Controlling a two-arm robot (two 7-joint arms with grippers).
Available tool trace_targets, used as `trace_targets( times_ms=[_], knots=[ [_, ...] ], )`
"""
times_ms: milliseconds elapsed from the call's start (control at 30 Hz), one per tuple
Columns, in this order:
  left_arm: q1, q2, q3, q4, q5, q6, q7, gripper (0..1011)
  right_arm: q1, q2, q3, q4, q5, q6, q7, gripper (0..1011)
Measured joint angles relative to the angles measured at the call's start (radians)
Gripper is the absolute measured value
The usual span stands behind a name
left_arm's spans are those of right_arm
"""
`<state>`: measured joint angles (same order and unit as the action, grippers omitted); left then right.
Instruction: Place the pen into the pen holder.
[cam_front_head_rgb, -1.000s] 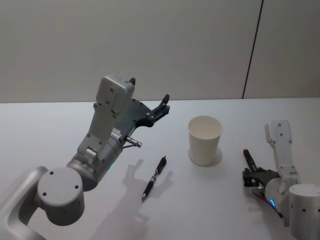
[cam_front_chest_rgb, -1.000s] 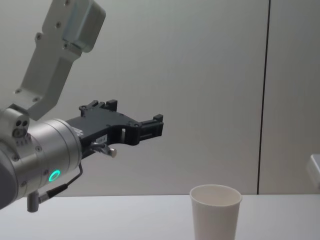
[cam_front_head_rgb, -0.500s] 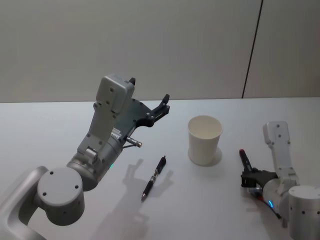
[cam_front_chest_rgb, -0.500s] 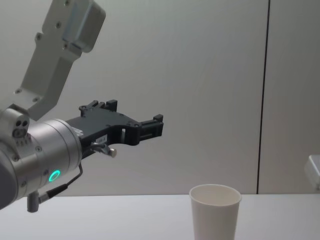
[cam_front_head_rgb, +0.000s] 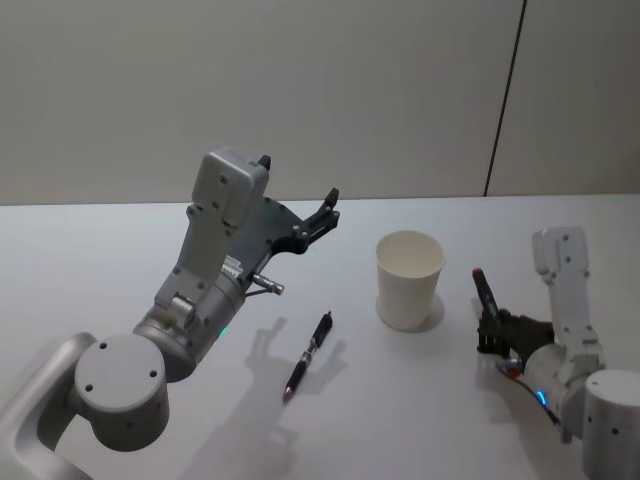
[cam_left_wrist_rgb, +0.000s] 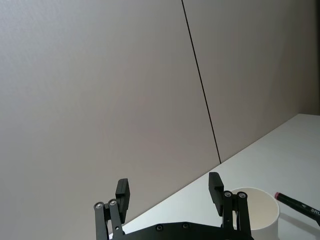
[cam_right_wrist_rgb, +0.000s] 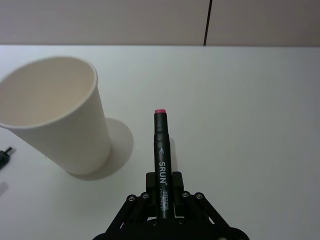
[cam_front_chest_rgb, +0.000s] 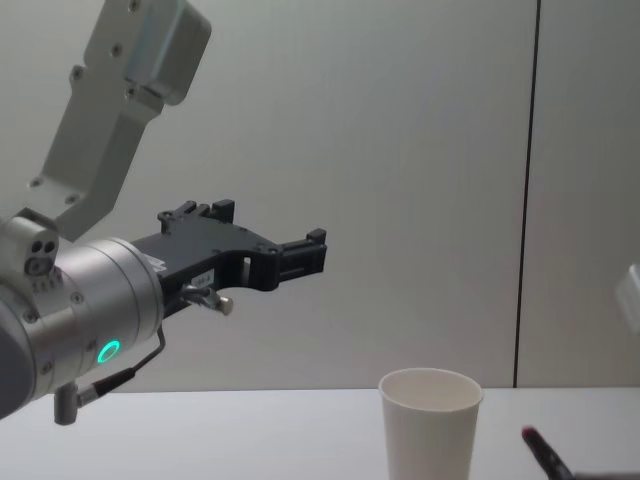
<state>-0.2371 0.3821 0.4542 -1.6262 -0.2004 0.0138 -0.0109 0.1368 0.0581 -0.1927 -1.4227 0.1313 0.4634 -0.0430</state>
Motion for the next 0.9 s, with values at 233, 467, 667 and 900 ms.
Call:
trace_targets(
  times_ms=[233, 467, 667, 900],
  knots=[
    [0.0, 0.0, 0.0, 0.0, 0.0, 0.0, 0.0, 1008, -0.019, 0.004, -0.002, -0.045, -0.004, -0.068, 0.018, 169],
    [0.0, 0.0, 0.0, 0.0, 0.0, 0.0, 0.0, 1008, -0.04, 0.008, -0.007, -0.093, -0.01, -0.156, 0.044, 169],
    [0.0, 0.0, 0.0, 0.0, 0.0, 0.0, 0.0, 1008, -0.051, 0.008, -0.012, -0.119, -0.016, -0.224, 0.066, 169],
    [0.0, 0.0, 0.0, 0.0, 0.0, 0.0, 0.0, 1008, -0.056, 0.001, -0.024, -0.139, -0.032, -0.331, 0.097, 169]
  ],
)
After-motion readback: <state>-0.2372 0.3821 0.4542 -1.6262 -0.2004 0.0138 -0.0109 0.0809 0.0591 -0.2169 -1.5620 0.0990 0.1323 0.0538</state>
